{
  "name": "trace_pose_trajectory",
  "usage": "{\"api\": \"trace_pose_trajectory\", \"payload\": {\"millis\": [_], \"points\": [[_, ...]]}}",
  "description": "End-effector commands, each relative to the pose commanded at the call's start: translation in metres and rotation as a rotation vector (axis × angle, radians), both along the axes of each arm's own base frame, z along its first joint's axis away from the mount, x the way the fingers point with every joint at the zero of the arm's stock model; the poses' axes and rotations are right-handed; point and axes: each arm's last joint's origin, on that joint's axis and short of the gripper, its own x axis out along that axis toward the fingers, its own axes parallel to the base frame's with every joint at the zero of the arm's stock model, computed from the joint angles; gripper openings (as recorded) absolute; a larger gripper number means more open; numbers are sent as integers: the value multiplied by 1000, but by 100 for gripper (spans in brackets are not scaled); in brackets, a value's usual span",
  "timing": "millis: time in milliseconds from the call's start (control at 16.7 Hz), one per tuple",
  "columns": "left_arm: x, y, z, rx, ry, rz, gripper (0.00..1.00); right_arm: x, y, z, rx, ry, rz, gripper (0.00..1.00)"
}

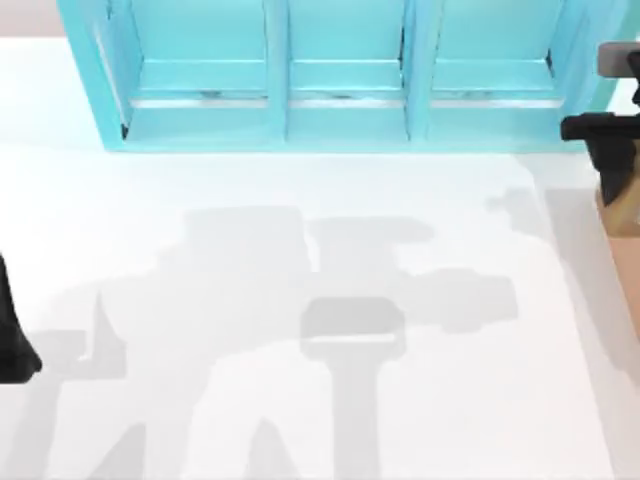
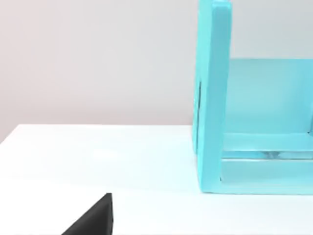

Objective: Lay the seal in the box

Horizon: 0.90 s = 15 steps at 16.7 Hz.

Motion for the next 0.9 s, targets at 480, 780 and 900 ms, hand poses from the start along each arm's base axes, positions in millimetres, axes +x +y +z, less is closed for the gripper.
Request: {"api": "trace_pose_trajectory", "payload": {"millis": [480, 780, 900], "points": [[0, 0, 0, 0, 0, 0, 100, -43, -157, 21, 3, -18, -5, 0], [0, 0, 0, 0, 0, 0, 100, -45, -160, 22, 2, -21, -5, 0], [0, 0, 0, 0, 0, 0, 100, -44, -160, 17, 2, -20, -2, 0]]}}
